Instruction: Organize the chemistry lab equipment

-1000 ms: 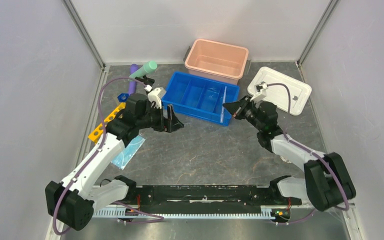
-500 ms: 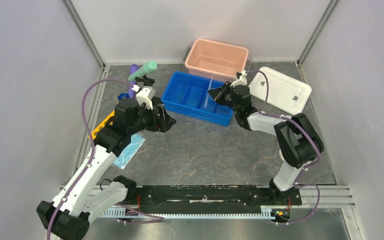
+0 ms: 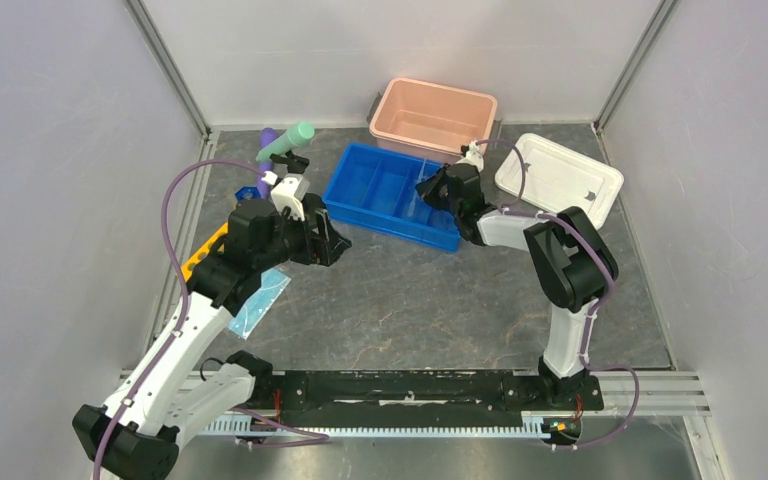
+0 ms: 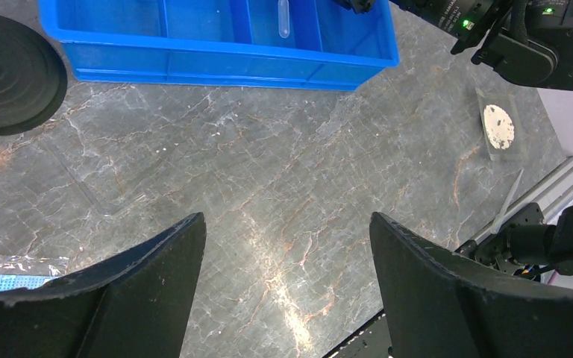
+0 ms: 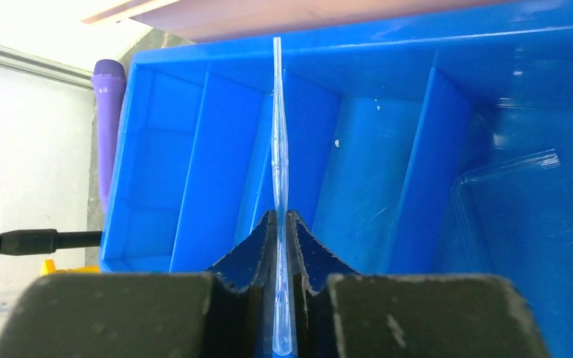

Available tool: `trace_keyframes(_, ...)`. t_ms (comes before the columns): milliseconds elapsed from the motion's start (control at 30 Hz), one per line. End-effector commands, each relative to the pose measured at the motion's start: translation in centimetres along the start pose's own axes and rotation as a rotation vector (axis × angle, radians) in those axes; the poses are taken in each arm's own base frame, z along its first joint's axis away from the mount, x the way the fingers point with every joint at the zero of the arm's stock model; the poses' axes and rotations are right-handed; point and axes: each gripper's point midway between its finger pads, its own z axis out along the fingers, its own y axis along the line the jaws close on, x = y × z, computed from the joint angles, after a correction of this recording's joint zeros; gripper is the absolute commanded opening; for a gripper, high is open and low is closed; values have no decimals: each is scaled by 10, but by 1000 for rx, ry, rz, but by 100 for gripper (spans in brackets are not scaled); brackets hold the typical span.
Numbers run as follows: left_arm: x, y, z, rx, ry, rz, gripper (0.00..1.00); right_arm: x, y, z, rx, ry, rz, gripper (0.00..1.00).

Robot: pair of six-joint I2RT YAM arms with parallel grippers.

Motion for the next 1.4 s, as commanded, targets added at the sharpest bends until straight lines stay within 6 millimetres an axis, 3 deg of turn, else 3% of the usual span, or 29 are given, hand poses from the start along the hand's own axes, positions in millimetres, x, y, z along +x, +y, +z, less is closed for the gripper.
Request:
trace_keyframes(0, -5, 1, -1, -2, -26, 50, 87, -18, 11, 1, 3, -36, -31, 17)
trace_keyframes(67, -5, 2, -1, -7, -27, 50, 87, -22, 17, -1, 0, -36, -49, 24)
trace_keyframes(267, -3, 9, 2, -42, -18, 42, 87, -42, 39, -20, -47, -53, -112, 28)
trace_keyframes(533, 9, 38, 4, -210, 17, -40, 87, -50, 41, -89, -103, -61, -294, 31)
trace_keyframes(600, 10, 43, 2, -245, 3, -78, 87, -47, 38, -105, -112, -60, -347, 32)
trace_keyframes(700, 15, 67, -4, -388, -41, -169, 86, -38, 23, -128, -94, -38, -415, 33)
trace_keyframes(833, 32, 93, -13, -547, -62, -278, 86, -32, 7, -155, -84, -37, -456, 34)
trace_keyframes(967, 57, 114, -18, -684, -16, -350, 84, -26, 6, -175, -126, -28, -487, 33)
trace_keyframes(1367, 112, 152, -10, -912, 111, -477, 71, -30, 5, -205, -162, -77, -536, 33)
